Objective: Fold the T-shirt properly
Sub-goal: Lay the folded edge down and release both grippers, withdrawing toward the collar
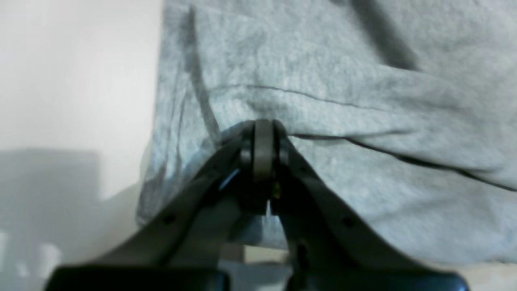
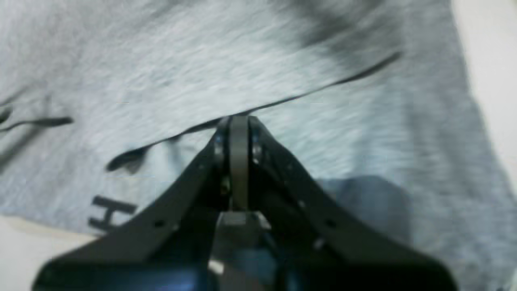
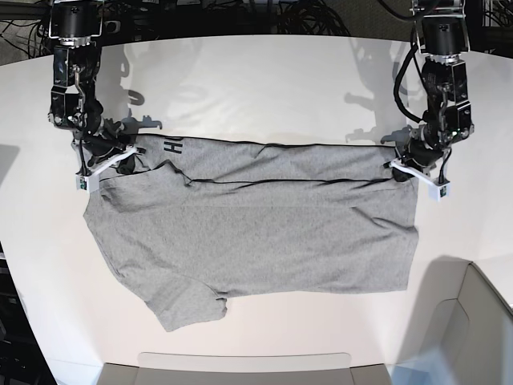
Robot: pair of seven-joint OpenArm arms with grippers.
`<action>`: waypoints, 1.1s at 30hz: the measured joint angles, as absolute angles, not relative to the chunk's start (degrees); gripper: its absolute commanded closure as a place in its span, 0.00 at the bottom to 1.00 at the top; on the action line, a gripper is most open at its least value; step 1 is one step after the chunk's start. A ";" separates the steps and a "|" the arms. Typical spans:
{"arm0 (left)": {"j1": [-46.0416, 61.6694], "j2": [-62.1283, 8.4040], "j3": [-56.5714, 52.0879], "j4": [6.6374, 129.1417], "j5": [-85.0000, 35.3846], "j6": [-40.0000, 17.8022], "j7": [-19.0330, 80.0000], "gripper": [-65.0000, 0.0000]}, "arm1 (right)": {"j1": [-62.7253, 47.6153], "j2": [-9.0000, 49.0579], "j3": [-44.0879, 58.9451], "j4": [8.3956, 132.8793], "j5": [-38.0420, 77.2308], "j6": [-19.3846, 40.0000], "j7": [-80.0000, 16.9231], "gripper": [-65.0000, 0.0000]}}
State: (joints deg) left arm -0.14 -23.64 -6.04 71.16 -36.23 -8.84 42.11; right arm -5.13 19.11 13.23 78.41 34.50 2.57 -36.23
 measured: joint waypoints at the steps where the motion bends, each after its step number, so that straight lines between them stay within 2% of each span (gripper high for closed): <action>1: -0.12 -23.66 -6.04 71.00 -34.70 -8.86 41.65 1.00 | -5.28 19.33 13.23 78.32 34.52 2.57 -36.07 1.00; 4: 0.78 -24.23 -6.04 70.94 -32.25 -9.82 41.56 1.00 | -6.24 20.51 13.21 78.46 34.81 2.87 -35.70 1.00; 8: 3.33 -25.02 -6.52 70.98 -31.53 -15.75 39.33 1.00 | -8.16 22.06 13.21 79.33 35.18 3.22 -34.89 1.00; 15: 9.50 -25.10 -10.26 72.44 -33.41 -18.04 36.36 1.00 | -14.79 22.90 13.47 84.44 35.07 2.92 -33.76 1.00; 23: 18.94 -25.58 -10.52 80.12 -32.21 -17.41 35.20 1.00 | -20.88 24.56 13.50 88.64 35.55 3.05 -33.12 1.00; 28: 23.81 -25.69 -14.11 81.45 -33.08 -24.53 34.74 1.00 | -25.10 25.06 13.56 92.25 34.92 2.83 -32.93 1.00; 33: 28.91 -25.47 -19.35 81.67 -34.59 -30.04 34.63 1.00 | -29.54 26.11 14.98 94.08 34.92 9.21 -33.43 1.00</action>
State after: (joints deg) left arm 28.91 -25.47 -19.35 81.67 -34.59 -30.04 34.63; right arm -29.54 26.11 14.98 94.08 34.92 9.21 -33.43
